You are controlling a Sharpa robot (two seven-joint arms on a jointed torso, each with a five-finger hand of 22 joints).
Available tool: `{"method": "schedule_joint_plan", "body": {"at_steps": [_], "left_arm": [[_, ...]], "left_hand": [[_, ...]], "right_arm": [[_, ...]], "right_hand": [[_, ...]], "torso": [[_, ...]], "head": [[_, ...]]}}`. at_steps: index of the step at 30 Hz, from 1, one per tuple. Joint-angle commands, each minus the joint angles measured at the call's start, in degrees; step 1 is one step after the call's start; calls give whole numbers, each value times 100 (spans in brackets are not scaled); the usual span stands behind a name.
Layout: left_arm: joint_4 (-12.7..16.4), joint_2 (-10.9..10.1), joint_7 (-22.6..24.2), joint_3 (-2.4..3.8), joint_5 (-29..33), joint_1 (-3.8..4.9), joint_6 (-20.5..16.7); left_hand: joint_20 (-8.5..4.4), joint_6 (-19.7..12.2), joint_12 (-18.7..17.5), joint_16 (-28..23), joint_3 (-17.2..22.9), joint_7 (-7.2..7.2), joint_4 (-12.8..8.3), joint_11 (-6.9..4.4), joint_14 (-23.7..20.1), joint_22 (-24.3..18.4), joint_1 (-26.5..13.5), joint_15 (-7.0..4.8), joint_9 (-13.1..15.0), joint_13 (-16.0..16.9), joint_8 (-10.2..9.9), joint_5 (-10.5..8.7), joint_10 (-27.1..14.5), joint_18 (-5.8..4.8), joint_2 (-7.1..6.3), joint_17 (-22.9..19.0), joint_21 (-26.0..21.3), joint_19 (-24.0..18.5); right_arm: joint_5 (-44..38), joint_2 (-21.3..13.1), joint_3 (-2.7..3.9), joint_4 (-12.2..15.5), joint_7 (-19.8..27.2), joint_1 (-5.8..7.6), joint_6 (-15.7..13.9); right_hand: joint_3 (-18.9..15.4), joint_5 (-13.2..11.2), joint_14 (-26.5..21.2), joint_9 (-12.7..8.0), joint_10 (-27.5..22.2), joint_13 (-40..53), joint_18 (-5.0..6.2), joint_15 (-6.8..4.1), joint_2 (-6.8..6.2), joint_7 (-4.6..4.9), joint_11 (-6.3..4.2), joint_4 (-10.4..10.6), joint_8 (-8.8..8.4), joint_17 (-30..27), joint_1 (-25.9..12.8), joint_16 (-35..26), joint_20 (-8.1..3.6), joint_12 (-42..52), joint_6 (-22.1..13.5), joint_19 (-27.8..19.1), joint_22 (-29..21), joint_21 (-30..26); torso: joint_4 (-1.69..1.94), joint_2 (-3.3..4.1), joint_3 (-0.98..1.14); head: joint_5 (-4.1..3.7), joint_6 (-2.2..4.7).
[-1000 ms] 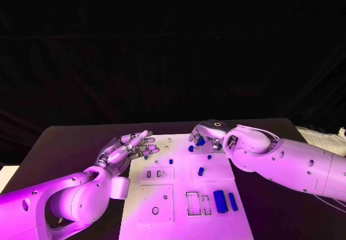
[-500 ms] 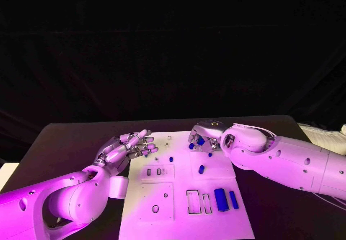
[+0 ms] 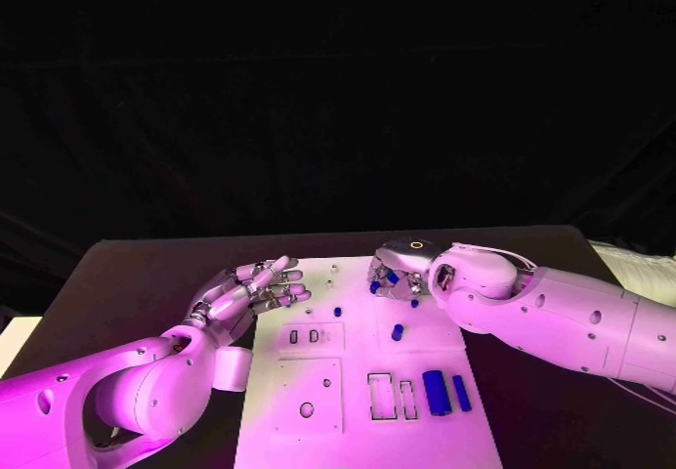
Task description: Assemble the parts on the task board
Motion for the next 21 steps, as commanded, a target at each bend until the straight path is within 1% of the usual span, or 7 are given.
{"method": "schedule_joint_plan", "body": {"at_steps": [1,5,8,11,13,18,21], "left_arm": [[25,-2,0,5,8,8,105],[25,-3,-2,5,8,8,107],[21,1,-8,5,8,8,107],[15,6,-15,5,8,8,107],[11,7,-18,5,8,8,107],[2,4,-29,5,9,9,103],[-2,2,-32,5,9,9,101]], "left_hand": [[21,12,-15,-38,-7,44,-32,46,-17,-5,-3,42,-9,0,-37,25,7,69,-3,6,-26,28],[21,12,-15,-38,-7,44,-32,46,-17,-5,-3,42,-9,0,-37,25,7,69,-3,6,-26,28],[21,12,-15,-38,-7,44,-32,46,-17,-5,-3,42,-9,0,-37,25,7,69,-3,6,-26,28],[24,11,-25,-47,-6,46,-32,48,-19,-10,-8,44,-9,1,-45,26,6,69,5,10,-35,28],[24,11,-28,-49,-7,47,-33,49,-20,-11,-9,45,-9,1,-47,26,6,69,5,10,-37,27],[26,6,-37,-58,-9,50,-36,52,-23,-16,-12,48,-9,1,-55,25,2,69,6,12,-44,26],[26,6,-37,-58,-9,50,-36,52,-23,-16,-12,48,-9,1,-55,25,2,69,6,12,-44,26]], "right_arm": [[-92,22,-2,-23,-30,-2,204],[-92,29,-2,-29,-34,-2,234],[-92,28,-2,-22,-11,-2,167],[-92,17,-1,6,18,-2,-42],[-87,5,5,48,-1,-2,-196],[-76,-32,48,197,-117,-2,-517],[-75,-18,72,211,-197,10,-645]], "right_hand": [[35,2,141,12,41,-4,-44,9,5,-5,22,23,-7,50,29,57,20,-22,50,47,45,45],[94,11,150,27,119,3,-61,-6,36,-22,1,58,15,167,55,175,17,-8,125,90,162,119],[158,-9,179,59,257,19,-98,-35,96,-53,-36,75,59,348,107,344,0,20,249,195,374,242],[227,-71,223,108,441,40,-151,-74,185,-96,-87,100,115,618,156,583,-32,53,399,347,663,405],[244,-133,223,138,537,50,-165,-92,222,-116,-110,143,133,663,141,641,-50,59,456,386,743,455],[259,-157,214,169,616,57,-176,-105,239,-127,-130,183,141,702,129,692,-68,51,494,414,807,497],[255,-165,207,184,638,56,-177,-108,230,-128,-133,215,136,706,105,707,-74,36,498,416,818,507]], "torso": [[4,19,3],[9,32,10],[11,34,10],[14,34,13],[14,39,16],[18,48,13],[22,47,12]], "head": [[-6,-20],[-11,-24],[-13,-30],[-12,-33],[-4,-28],[-7,-2],[-13,13]]}}
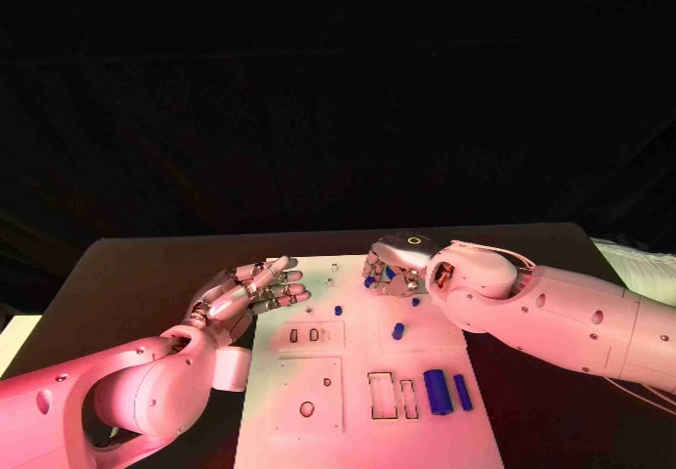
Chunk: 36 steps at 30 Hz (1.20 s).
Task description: Assemble the parts on the task board
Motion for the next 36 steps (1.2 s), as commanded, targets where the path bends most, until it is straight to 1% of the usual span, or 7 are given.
{"method": "schedule_joint_plan", "body": {"at_steps": [1,5,12,20,26,31,36], "left_arm": [[3,4,9,5,6,7,102],[2,0,6,5,6,7,103],[2,-1,1,5,6,7,110],[17,-4,-13,5,6,8,124],[49,-18,-19,10,6,23,130],[54,-24,-20,13,6,30,143],[51,-25,-17,15,6,33,150]], "left_hand": [[26,6,-37,-24,-9,50,-36,52,-2,-10,-12,28,-10,1,-24,25,2,69,6,8,-11,27],[26,6,-37,-24,-9,50,-36,52,-2,-10,-12,28,-10,1,-24,25,2,69,6,8,-11,27],[28,3,-45,-32,-9,52,-40,54,-5,-14,-12,30,-10,1,-31,26,0,69,8,10,-17,26],[29,1,-50,-36,-9,53,-44,55,-6,-16,-10,31,-10,1,-35,26,-2,69,9,11,-22,25],[30,0,-55,-41,-9,55,-47,57,-8,-19,-10,32,-10,1,-39,25,-4,69,9,12,-26,25],[30,0,-55,-41,-9,55,-47,57,-8,-19,-10,32,-10,1,-39,25,-4,69,9,12,-26,25],[30,0,-55,-41,-9,55,-47,57,-8,-19,-10,32,-10,1,-39,25,-4,69,9,12,-26,25]], "right_arm": [[-69,30,15,0,-172,21,-400],[-70,110,26,-98,-198,56,-519],[-71,301,32,-284,-213,113,-656],[-70,577,33,-522,-182,159,-682],[-28,760,33,-704,-105,172,-611],[-5,851,33,-779,-63,173,-572],[2,954,32,-889,-43,174,-537]], "right_hand": [[-10,-16,193,153,73,-8,-89,-56,99,-70,-20,79,2,10,-12,40,-3,-19,106,58,13,41],[-18,-19,186,161,60,-15,-91,-54,67,-65,-12,110,-18,23,-37,60,-4,-46,88,60,26,51],[1,-16,179,168,17,-28,-94,-44,50,-46,3,133,-48,32,-32,80,0,-72,57,62,44,64],[17,-15,175,172,-18,-36,-97,-35,40,-34,14,143,-68,46,-22,100,6,-80,39,65,59,74],[21,-15,174,174,-28,-39,-97,-32,35,-30,19,146,-74,55,-20,108,8,-81,34,65,62,76],[22,-16,173,176,-37,-40,-99,-29,29,-26,23,151,-80,60,-22,115,10,-81,29,67,70,80],[23,-13,173,177,-44,-42,-99,-27,24,-23,25,152,-84,63,-19,120,12,-81,26,68,73,82]], "torso": [[9,7,-2],[14,20,7],[23,26,1],[25,41,8],[59,77,-5],[81,108,-5],[103,134,-13]], "head": [[-10,23],[-14,35],[-9,57],[17,71],[1,84],[-3,74],[-17,88]]}}
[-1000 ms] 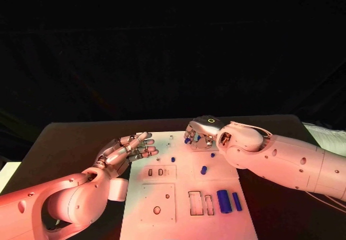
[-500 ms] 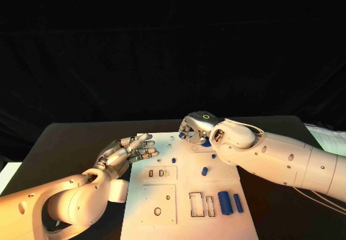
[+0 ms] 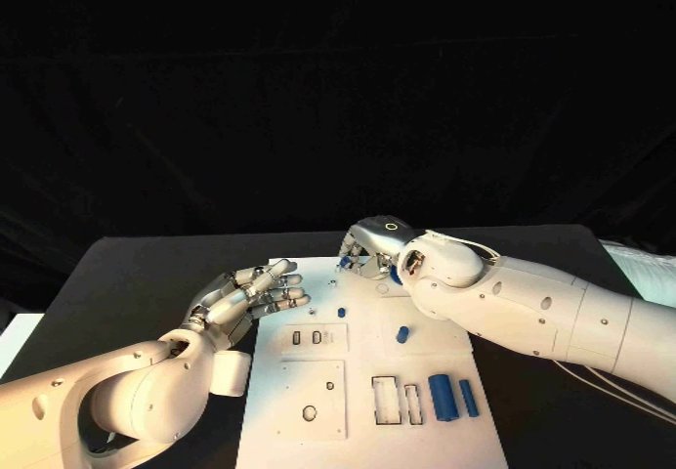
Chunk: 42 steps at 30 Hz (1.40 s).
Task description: Assemble the parts on the task board
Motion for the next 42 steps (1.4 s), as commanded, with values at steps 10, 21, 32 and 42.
{"method": "schedule_joint_plan", "body": {"at_steps": [10,21,32,42], "left_arm": [[26,10,23,8,5,15,146],[13,14,16,9,5,17,148],[0,14,2,9,5,18,140],[-15,-5,-12,9,5,18,139]], "left_hand": [[32,-1,-27,-26,5,57,-37,40,-11,-12,-10,35,-5,2,-46,25,14,70,9,11,-33,24],[32,-1,-27,-26,5,57,-37,40,-11,-12,-10,35,-5,2,-46,25,14,70,9,11,-33,24],[35,-2,-36,-35,5,59,-45,42,-13,-16,-8,37,-5,2,-53,25,13,70,10,14,-41,24],[35,-3,-38,-37,5,60,-46,43,-14,-18,-9,37,-5,2,-55,25,11,70,10,15,-44,23]], "right_arm": [[-4,258,-7,-348,126,1,143],[-7,321,-10,-444,82,1,368],[4,325,-17,-429,-48,2,10],[149,0,-7,-63,-97,2,-393]], "right_hand": [[7,50,169,181,-46,-11,-101,-21,-20,-1,7,30,5,4,12,26,17,-18,26,24,11,18],[-8,55,161,187,-69,-12,-100,-9,-53,10,19,58,-12,-3,-15,33,27,-14,12,16,10,20],[-658,17,-136,-68,-1005,-57,78,160,-693,192,224,283,-77,-839,-423,-556,150,-33,-1124,-617,-931,-442],[-1667,24,-18,-40,-943,44,38,205,-282,245,250,721,-15,-563,228,-284,231,169,-1249,-432,-644,-347]], "torso": [[56,60,-11],[44,74,-11],[46,77,-12],[28,76,3]], "head": [[-9,6],[-12,-4],[5,26],[-9,64]]}}
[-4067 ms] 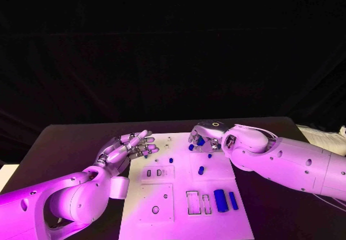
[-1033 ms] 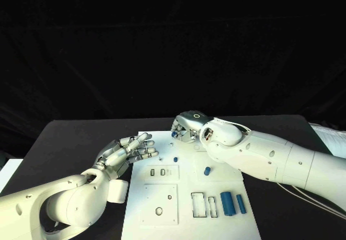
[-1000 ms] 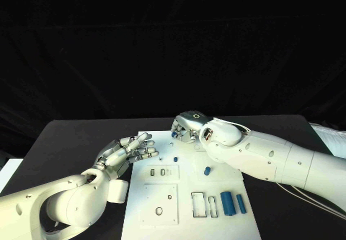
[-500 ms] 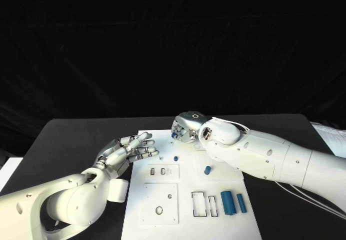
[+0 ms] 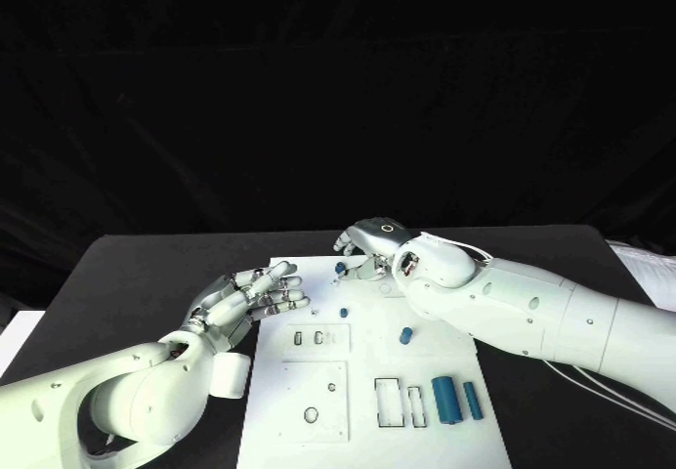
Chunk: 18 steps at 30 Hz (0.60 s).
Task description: Assemble the parts on the task board
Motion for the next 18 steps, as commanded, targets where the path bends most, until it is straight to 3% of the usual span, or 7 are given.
{"method": "schedule_joint_plan", "body": {"at_steps": [1,3,6,11,12,14,18], "left_arm": [[4,-8,12,5,5,7,119],[1,-18,8,5,25,7,118],[-9,-18,5,4,41,7,124],[-36,-5,0,4,53,7,140],[-42,0,-2,4,54,7,143],[-52,8,-2,3,56,6,150],[-64,17,-8,3,58,6,167]], "left_hand": [[35,18,-38,-37,-12,39,-30,43,-14,-6,-9,37,-6,2,-25,25,11,70,10,5,-22,23],[39,11,-51,-48,-16,45,-36,48,-19,-11,-13,41,-6,2,-37,24,4,70,10,9,-33,22],[39,11,-51,-48,-16,45,-36,48,-19,-11,-13,41,-6,2,-37,24,4,70,10,9,-33,22],[39,11,-51,-48,-16,45,-36,48,-19,-11,-13,41,-6,2,-37,24,4,70,10,9,-33,22],[39,11,-51,-48,-16,45,-36,48,-19,-11,-13,41,-6,2,-37,24,4,70,10,9,-33,22],[39,11,-51,-48,-16,45,-36,48,-19,-11,-13,41,-6,2,-37,24,4,70,10,9,-33,22],[40,7,-58,-55,-17,48,-41,52,-20,-15,-14,43,-7,2,-44,25,-1,70,10,11,-39,22]], "right_arm": [[163,-196,18,216,-53,0,-293],[354,-467,59,482,-43,9,-283],[632,-773,99,744,-78,38,-176],[1133,-1254,139,1062,-227,105,121],[1206,-1342,144,1103,-269,115,201],[1314,-1475,151,1146,-339,127,325],[1433,-1640,157,1153,-469,140,577]], "right_hand": [[50,5,163,6,343,61,-72,-27,71,-22,-51,40,18,404,124,313,-27,149,70,315,464,249],[150,31,266,14,737,131,-161,-101,153,-67,-139,70,32,749,237,588,-81,281,163,595,906,484],[246,106,303,31,1143,232,-195,-174,170,-95,-222,69,75,938,347,741,-131,428,310,702,1083,582],[248,370,370,21,1900,597,-262,-295,29,-179,-366,66,62,1389,370,1061,-245,891,392,892,1406,743],[242,503,406,11,1924,908,-290,-344,-24,-224,-386,103,44,1688,340,1277,-304,1113,406,965,1538,813],[197,485,439,0,2062,1376,-322,-339,-86,-218,-411,114,19,2045,307,1497,-310,1560,364,1050,1689,880],[30,573,482,-1,1919,4090,-360,-303,-151,-216,-387,200,23,2705,257,1912,-275,4025,209,1143,1881,971]], "torso": [[-26,-11,9],[-58,-26,13],[-92,-52,15],[-154,-95,16],[-165,-104,16],[-181,-115,17],[-201,-126,22]], "head": [[-6,24],[-5,29],[-16,38],[-36,35],[-44,35],[-52,33],[-27,22]]}}
